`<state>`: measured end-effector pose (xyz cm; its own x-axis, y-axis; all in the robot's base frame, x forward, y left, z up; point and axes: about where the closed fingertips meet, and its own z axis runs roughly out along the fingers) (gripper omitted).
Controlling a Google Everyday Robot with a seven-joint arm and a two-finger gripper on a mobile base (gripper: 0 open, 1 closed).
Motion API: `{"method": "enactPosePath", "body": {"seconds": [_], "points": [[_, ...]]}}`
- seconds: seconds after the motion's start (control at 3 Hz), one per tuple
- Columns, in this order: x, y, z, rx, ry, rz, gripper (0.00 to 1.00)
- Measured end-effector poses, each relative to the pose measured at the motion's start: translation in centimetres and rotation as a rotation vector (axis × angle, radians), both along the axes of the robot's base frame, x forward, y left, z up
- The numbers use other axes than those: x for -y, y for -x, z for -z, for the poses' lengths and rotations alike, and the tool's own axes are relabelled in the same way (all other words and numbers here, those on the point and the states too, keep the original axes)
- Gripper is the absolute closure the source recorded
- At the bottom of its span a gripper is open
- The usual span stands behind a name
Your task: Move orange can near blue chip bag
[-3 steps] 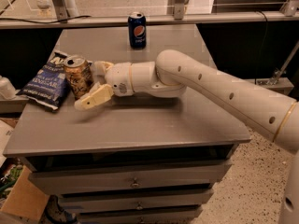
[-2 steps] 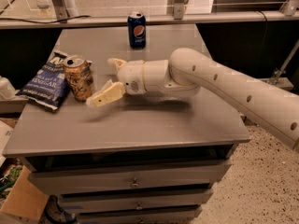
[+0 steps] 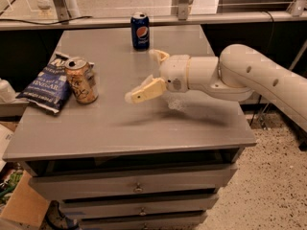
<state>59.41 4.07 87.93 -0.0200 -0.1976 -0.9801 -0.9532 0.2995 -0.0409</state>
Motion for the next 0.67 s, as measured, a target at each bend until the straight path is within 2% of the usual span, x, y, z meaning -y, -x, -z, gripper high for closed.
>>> {"method": "enactPosePath", "body": {"seconds": [0.33,0.67], "points": [[6.0,1.4,-0.9,0.038,-0.007,0.089,0.00],[8.3,1.5,-0.9,0.042,-0.005,0.127,0.00]]}}
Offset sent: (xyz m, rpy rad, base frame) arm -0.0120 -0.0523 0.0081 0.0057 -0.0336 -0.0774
